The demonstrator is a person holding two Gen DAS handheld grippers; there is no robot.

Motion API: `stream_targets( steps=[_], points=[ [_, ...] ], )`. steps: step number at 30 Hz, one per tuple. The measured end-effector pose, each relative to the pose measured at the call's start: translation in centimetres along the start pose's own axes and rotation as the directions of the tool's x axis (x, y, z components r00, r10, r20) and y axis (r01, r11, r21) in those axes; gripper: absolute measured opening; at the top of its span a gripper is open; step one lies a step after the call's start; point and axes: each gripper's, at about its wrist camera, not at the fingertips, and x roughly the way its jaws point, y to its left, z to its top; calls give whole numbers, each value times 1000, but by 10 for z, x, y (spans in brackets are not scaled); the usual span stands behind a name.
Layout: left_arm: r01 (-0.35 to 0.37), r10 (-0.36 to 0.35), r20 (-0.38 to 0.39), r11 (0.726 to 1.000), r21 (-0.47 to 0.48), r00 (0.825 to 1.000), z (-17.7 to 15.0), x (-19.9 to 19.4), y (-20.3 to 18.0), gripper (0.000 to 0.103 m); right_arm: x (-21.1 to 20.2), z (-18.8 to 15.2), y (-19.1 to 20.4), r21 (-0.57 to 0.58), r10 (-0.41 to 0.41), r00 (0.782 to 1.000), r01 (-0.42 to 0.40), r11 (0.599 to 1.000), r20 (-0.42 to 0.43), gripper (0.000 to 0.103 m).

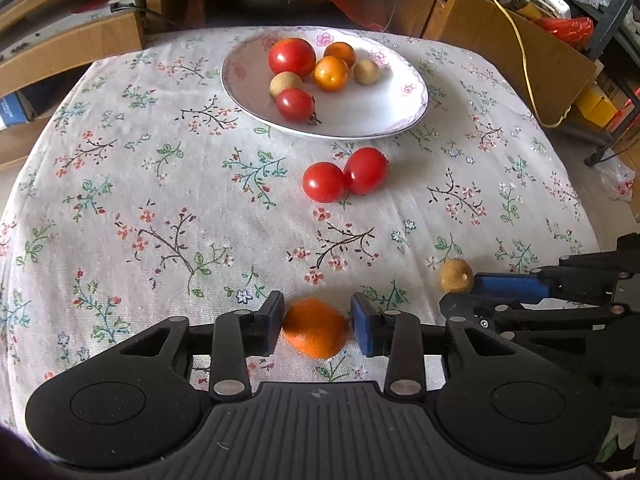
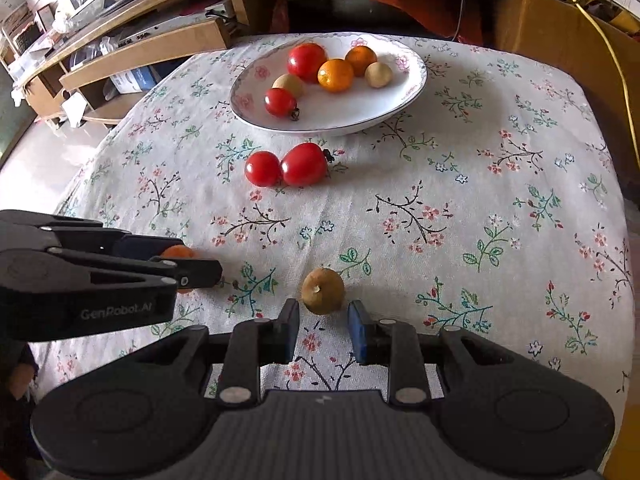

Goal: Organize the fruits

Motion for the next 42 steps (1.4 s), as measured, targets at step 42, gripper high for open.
stream_targets(
  steps=[42],
  points=[
    [-27, 28, 43, 999, -41, 999, -12, -23, 3, 40, -4, 9, 0, -8, -5, 998, 6, 1000, 57, 24]
  ],
)
